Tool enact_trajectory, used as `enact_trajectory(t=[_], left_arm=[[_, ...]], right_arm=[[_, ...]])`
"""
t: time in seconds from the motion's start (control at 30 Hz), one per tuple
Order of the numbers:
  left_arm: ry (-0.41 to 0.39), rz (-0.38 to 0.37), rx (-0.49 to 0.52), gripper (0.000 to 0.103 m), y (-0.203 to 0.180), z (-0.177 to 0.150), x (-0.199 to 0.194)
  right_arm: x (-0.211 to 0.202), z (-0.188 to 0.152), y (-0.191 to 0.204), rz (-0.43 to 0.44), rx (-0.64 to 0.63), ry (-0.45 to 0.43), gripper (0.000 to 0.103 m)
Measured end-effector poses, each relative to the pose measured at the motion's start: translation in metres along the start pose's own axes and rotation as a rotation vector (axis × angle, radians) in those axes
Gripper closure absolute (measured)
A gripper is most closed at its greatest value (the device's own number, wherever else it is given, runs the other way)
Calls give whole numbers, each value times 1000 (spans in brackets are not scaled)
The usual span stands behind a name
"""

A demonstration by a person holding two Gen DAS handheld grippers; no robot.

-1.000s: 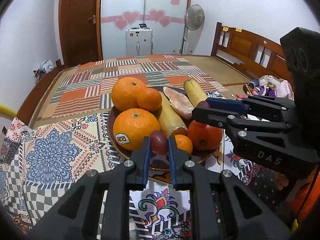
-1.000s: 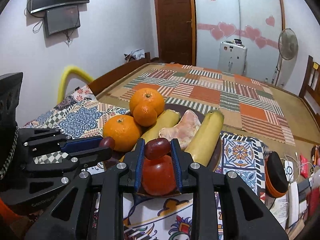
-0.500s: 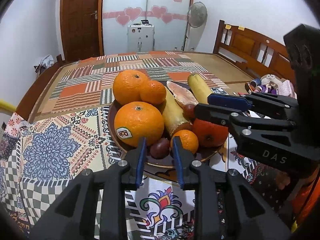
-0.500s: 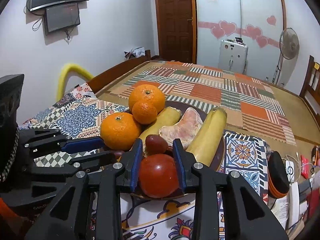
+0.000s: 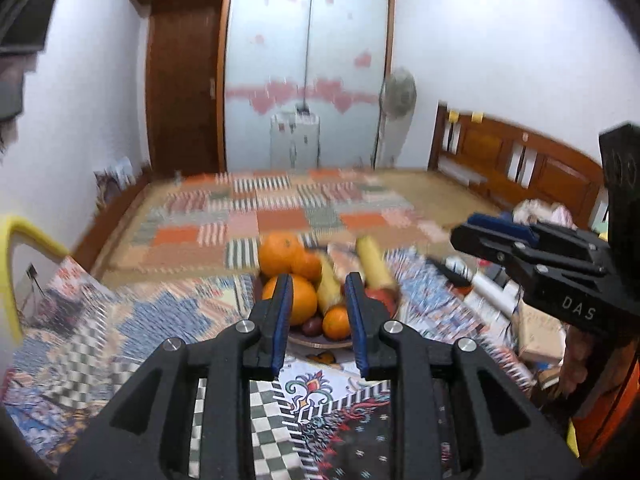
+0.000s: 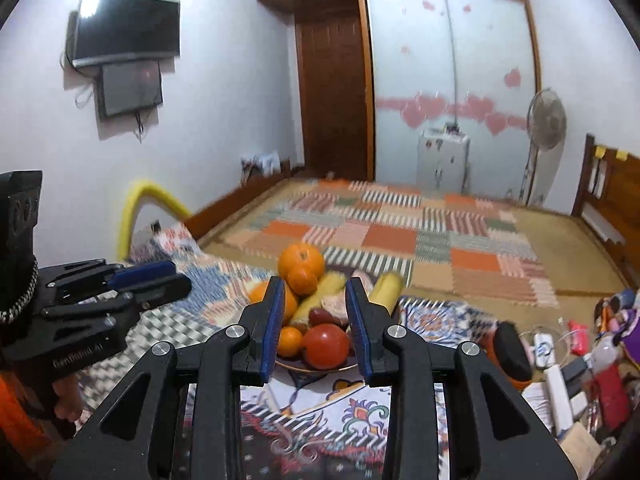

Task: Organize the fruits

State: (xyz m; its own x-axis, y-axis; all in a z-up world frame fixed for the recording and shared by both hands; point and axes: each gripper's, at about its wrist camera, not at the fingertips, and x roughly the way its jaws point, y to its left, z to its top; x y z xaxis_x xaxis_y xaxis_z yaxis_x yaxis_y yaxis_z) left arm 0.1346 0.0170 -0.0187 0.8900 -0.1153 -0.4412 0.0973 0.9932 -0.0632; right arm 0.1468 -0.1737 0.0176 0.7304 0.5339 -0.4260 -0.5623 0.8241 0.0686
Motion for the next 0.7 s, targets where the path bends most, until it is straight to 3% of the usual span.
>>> enact_trajectory(t=[0.17,0.3,0.33,0.4,0.7], left_arm=[[-154,29,2,76,-15,13,-77],[-221,40,-2,74,-23,12,-129],[-233,44,-1,72,-25,11,-136],[-259,54,3,51,-28,7,-154],[-316,75,21,32,-42,-7,-196]], right_arm=[[-70,9,23,-8,13,-139,72],[-113,8,43,-22,17,-235,61],[-122,6,49,-28,12,-253,58],[-133,3,59,-44,2,-279,53],[-153,-6,71,-93,9,-326,25]])
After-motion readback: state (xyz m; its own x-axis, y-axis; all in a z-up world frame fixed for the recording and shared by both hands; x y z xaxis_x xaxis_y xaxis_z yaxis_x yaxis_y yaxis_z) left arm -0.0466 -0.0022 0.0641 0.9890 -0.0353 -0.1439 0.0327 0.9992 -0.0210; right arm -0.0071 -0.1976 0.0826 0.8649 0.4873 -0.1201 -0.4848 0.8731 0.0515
